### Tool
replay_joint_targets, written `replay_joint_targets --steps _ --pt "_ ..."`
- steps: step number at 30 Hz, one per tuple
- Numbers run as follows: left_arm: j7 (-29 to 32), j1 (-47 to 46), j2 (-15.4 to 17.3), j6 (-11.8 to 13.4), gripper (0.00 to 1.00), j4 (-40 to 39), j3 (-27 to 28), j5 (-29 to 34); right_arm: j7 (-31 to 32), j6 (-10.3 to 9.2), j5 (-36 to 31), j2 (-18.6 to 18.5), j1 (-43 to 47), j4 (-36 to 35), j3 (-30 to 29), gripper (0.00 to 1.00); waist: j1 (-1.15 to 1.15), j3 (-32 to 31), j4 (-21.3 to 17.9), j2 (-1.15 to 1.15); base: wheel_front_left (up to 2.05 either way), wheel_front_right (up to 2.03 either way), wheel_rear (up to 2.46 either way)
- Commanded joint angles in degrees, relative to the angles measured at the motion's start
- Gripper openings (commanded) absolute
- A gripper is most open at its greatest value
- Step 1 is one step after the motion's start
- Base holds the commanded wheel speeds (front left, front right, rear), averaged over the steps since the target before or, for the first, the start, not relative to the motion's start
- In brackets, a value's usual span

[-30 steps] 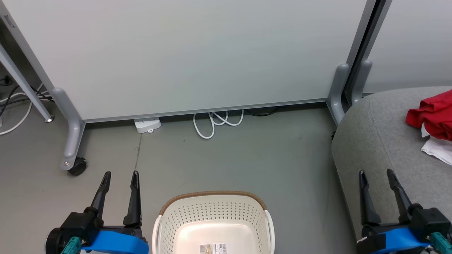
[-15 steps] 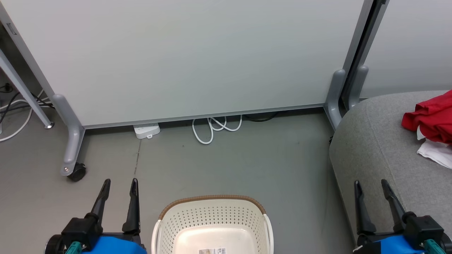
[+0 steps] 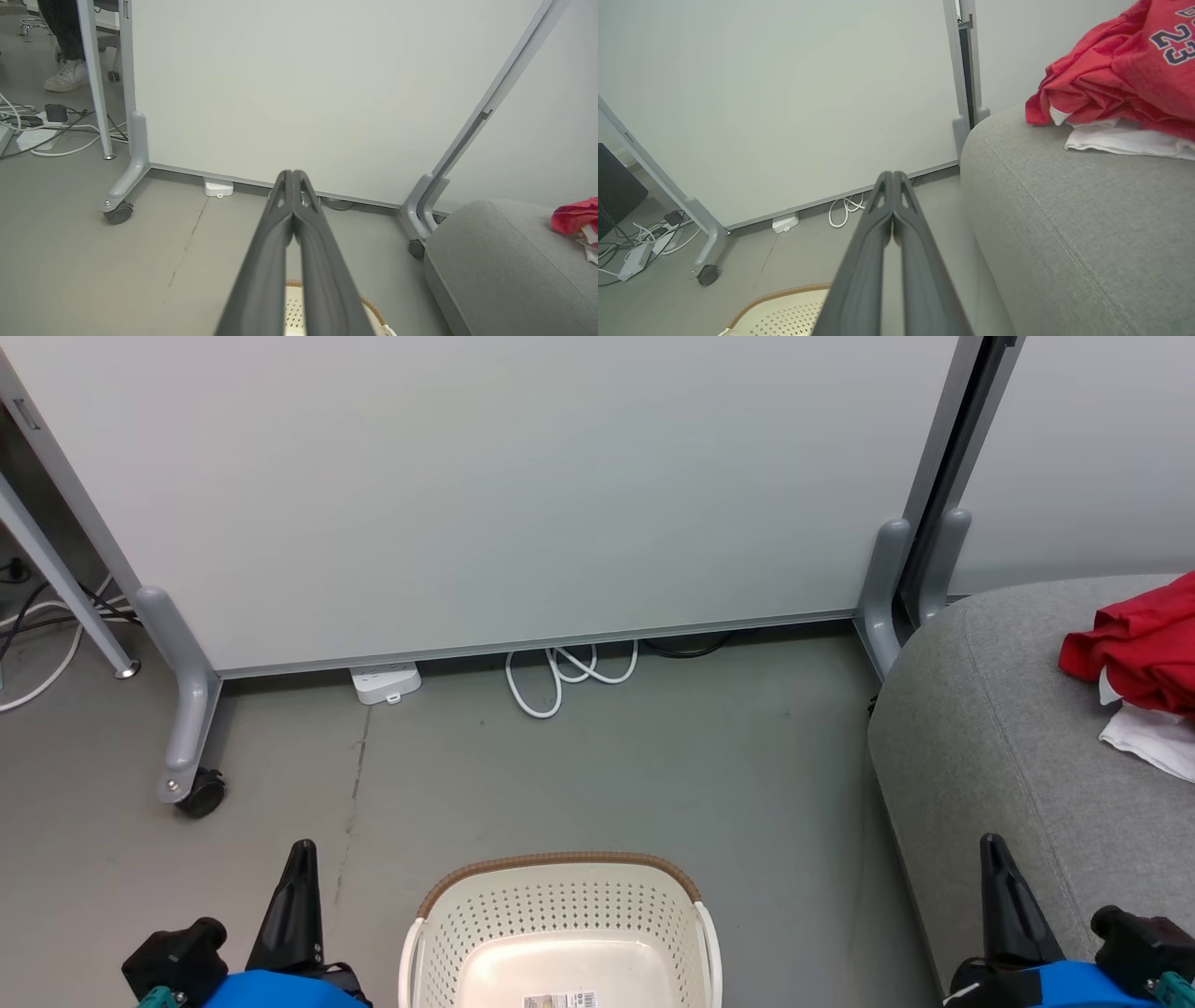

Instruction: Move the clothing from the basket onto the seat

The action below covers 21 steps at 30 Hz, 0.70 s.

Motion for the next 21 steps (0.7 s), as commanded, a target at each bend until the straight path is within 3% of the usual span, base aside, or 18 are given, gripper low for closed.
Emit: replay_joint_targets --steps 1,21 --pt "0.55 -1.3 0.23 -0.28 0.0 -1.09 0.6 -2.51 0.45 -0.02 2.8 0.03 -1.58 -0.96 -0.15 0.0 0.0 0.0 -0.02 0.0 0.0 0.0 0.0" --pt "4.86 -1.74 0.29 -0.92 0.0 -1.75 2.3 -20.15 4.78 -0.03 21.8 0.2 -3.09 -0.94 -0.37 0.0 0.0 0.0 -0.37 0.0 0.0 0.0 0.0"
